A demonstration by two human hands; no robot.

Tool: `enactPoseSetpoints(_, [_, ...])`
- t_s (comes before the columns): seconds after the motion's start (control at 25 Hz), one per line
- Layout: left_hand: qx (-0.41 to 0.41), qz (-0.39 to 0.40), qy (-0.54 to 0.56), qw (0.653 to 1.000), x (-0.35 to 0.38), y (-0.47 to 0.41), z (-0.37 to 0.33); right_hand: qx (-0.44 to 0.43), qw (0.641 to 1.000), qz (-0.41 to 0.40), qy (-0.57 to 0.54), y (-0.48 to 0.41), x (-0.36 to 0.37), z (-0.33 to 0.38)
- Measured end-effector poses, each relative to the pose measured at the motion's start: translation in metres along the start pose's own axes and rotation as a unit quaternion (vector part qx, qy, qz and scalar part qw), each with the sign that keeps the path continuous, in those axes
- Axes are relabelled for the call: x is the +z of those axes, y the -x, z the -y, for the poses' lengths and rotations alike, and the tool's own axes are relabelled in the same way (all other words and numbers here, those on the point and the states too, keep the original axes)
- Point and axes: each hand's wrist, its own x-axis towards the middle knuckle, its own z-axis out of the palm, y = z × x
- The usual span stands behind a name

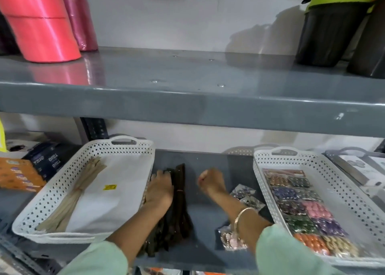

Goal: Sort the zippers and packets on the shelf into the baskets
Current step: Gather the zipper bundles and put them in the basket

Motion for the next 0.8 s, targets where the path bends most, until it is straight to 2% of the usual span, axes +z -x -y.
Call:
enactPoseSetpoints(0.08, [0.051,0.003,0.057,0.997,0.000,0.020,-0.022,0.012,0.995,0.015,0.098,-0.002,-0.048,-0.022])
enactPoseSetpoints(0.2, [0.071,0.138,0.042,0.987,0.014,0.061,-0.071,0.065,0.971,0.105,0.205,0.022,-0.097,-0.056])
enactPoseSetpoints(0.28, [0.073,0.212,-0.009,0.974,0.028,0.080,-0.092,0.082,0.957,0.124,0.249,0.039,-0.098,-0.069])
enactPoseSetpoints(0.4, [0.076,0.246,-0.035,0.966,0.047,0.083,-0.100,0.086,0.946,0.133,0.283,0.053,-0.082,-0.078])
enactPoseSetpoints(0.56, [0.047,0.276,0.008,0.960,0.053,0.080,-0.091,0.104,0.965,0.117,0.211,0.054,-0.074,-0.083])
enactPoseSetpoints(0.64, [0.021,0.290,0.077,0.954,0.046,0.080,-0.087,0.113,0.978,0.136,0.114,0.052,-0.081,-0.082])
enactPoseSetpoints(0.72, [-0.024,0.311,0.227,0.923,0.038,0.078,-0.080,0.127,0.980,0.153,-0.005,0.056,-0.096,-0.076])
enactPoseSetpoints(0.8, [-0.062,0.331,0.375,0.864,0.024,0.077,-0.077,0.123,0.977,0.143,-0.097,0.060,-0.120,-0.078])
